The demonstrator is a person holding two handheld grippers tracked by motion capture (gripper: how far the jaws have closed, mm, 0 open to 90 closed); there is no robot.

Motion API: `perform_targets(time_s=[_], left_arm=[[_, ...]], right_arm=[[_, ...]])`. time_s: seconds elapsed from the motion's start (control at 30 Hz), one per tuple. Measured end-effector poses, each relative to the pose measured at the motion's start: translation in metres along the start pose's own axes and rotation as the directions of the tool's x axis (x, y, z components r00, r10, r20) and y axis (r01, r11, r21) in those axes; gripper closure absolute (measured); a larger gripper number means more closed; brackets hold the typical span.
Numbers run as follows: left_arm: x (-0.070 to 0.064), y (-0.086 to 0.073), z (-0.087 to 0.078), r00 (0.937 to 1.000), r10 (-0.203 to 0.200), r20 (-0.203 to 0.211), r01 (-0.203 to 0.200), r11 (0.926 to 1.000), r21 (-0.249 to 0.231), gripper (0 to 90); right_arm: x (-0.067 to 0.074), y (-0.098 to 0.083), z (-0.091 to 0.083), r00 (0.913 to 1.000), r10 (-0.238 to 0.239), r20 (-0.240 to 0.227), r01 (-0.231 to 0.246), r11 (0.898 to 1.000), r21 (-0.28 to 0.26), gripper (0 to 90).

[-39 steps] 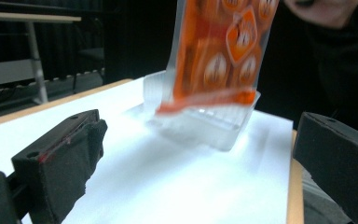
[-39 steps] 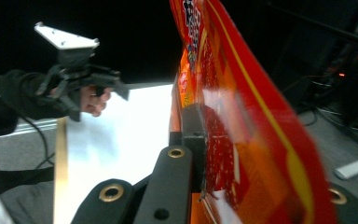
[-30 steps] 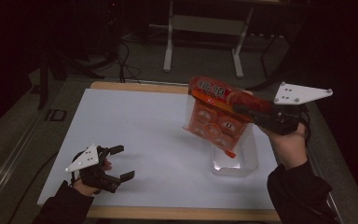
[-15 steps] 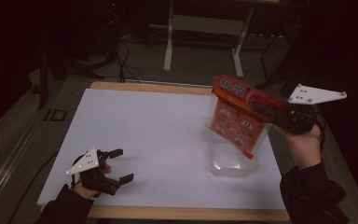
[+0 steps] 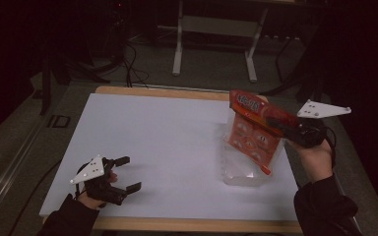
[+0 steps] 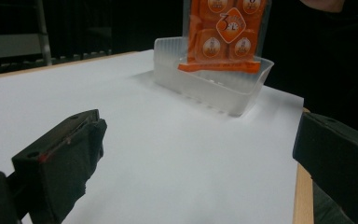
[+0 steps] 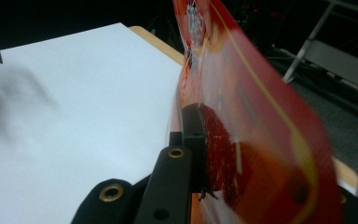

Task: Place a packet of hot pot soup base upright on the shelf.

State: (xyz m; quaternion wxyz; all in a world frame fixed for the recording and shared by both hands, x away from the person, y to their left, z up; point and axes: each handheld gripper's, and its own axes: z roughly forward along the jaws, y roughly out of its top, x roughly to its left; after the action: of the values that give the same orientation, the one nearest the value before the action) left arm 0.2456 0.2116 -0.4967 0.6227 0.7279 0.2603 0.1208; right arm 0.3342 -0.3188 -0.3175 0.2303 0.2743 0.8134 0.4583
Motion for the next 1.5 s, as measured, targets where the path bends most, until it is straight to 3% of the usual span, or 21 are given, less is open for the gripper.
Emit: perform_targets(time_s=[0.77,1.1,1.13,1.37,1.5], left_arm=[[0.000,-0.003,0.001,0.9999,-0.009,0.007,0.009,1.0000,-0.002,2.1],[0.001,-0.004,0.002,0.9999,-0.011,0.007,0.011,0.9999,0.002,2.1],[0.001,-0.004,0.002,0.9999,-0.013,0.006,0.013,0.9999,0.002,2.1],[0.002,-0.004,0.001,0.9997,-0.023,0.007,0.023,0.9997,-0.004,2.1],[0.001,-0.004,0.002,0.9996,-0.025,0.011,0.025,0.9997,-0.001,2.1]], right_arm=[[-0.007,-0.043,0.024,0.9967,0.078,-0.023,-0.077,0.997,0.022,90.0],[-0.015,-0.050,0.023,0.9951,0.098,0.007,-0.098,0.995,0.007,90.0],[-0.014,-0.049,0.024,0.9958,0.084,0.036,-0.085,0.996,0.016,90.0],[-0.022,-0.052,0.024,0.9832,0.162,0.084,-0.163,0.987,0.007,82.9],[-0.023,-0.053,0.025,0.9767,0.170,0.131,-0.174,0.984,0.022,77.0]])
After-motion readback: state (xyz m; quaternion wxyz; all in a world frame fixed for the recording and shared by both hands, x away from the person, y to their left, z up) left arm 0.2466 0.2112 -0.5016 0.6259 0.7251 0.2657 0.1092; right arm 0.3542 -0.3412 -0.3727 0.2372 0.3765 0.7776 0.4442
